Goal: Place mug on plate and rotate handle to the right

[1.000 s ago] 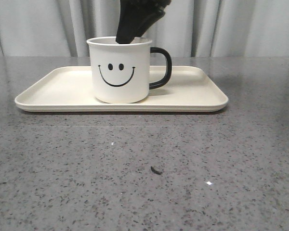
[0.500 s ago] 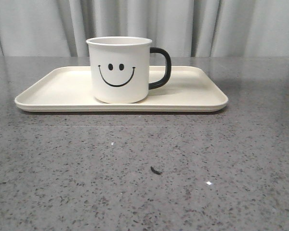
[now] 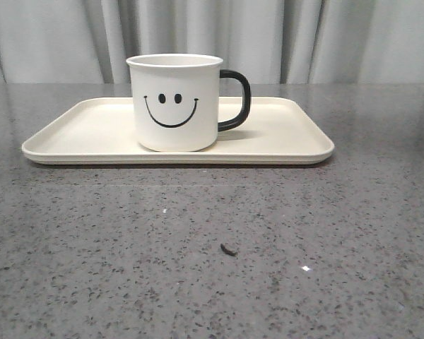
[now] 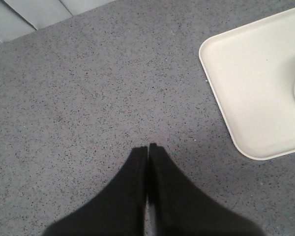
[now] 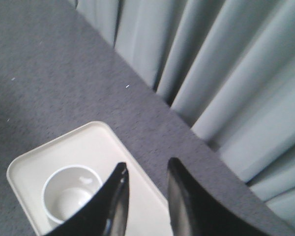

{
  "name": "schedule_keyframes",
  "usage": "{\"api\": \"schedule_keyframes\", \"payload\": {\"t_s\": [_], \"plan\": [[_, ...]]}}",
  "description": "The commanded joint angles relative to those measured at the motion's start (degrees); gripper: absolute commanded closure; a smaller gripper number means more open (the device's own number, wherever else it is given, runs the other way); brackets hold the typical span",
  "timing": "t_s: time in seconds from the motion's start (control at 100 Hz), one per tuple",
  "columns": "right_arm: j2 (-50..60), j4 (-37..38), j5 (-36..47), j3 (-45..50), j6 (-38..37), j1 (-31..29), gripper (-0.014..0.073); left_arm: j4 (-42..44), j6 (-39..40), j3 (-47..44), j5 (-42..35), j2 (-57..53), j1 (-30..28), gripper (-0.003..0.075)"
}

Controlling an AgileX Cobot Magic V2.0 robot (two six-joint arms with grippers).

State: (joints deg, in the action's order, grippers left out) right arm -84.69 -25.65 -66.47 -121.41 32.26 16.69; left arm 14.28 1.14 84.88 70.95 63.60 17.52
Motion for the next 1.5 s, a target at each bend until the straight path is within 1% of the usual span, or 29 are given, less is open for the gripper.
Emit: {"api": "schedule_keyframes", "payload": {"t_s": [0.0, 0.24, 0.35, 0.49, 0.64, 0.69, 0.81, 0.96, 1.1, 1.3, 1.49], "plan": [[5.14, -1.78, 5.1, -1.56, -2.27, -2.89, 0.048, 0.96, 0.54, 1.39, -3.87, -1.07, -0.15, 0.0739], [11.7, -1.73, 6.21, -1.26, -6.28, -10.91, 0.0699, 0.96, 0.54, 1.39, -4.53, -1.07, -0.15, 0.0739], [14.99, -1.67, 9.9, 0.83, -7.5, -13.26, 0.0682, 0.96, 0.54, 1.39, -5.23, -1.07, -0.15, 0.0739], [20.77, -1.1, 18.39, 8.72, -8.6, -15.04, 0.0682, 0.96, 0.54, 1.39, -5.69, -1.22, -0.15, 0.0739], [29.43, -0.95, 29.44, 24.01, -9.09, -15.1, 0.0682, -0.42, 0.54, -1.14, -8.93, -3.61, -0.15, 0.0739], [33.03, -0.95, 33.61, 29.54, -9.14, -15.1, 0.0682, -0.41, 0.54, -3.04, -10.41, -4.86, -0.15, 0.0739], [40.62, -0.95, 40.21, 42.07, -9.73, -15.1, 0.0682, -0.44, 0.84, -9.4, -14.49, -8.18, -0.15, 0.0739], [48.28, -0.95, 42.68, 55.42, -9.8, -15.1, 0.0682, -0.44, 3.9, -18.05, -20.69, -12.96, -0.15, 0.0739], [53.78, -0.9, 44.99, 64.44, -10.12, -15.1, 0.0682, -0.44, 6.81, -25.96, -25.7, -17.11, -0.15, 0.0739], [58.53, -0.9, 48.33, 73.96, -10.64, -15.1, 0.0682, -0.57, 9.11, -35.09, -29.74, -21.29, -0.15, 0.0739], [60.26, -0.56, 49.86, 81.49, -10.64, -15.1, 0.0682, -0.67, 9.4, -41.21, -32.75, -23.08, -0.15, 0.0739]]}}
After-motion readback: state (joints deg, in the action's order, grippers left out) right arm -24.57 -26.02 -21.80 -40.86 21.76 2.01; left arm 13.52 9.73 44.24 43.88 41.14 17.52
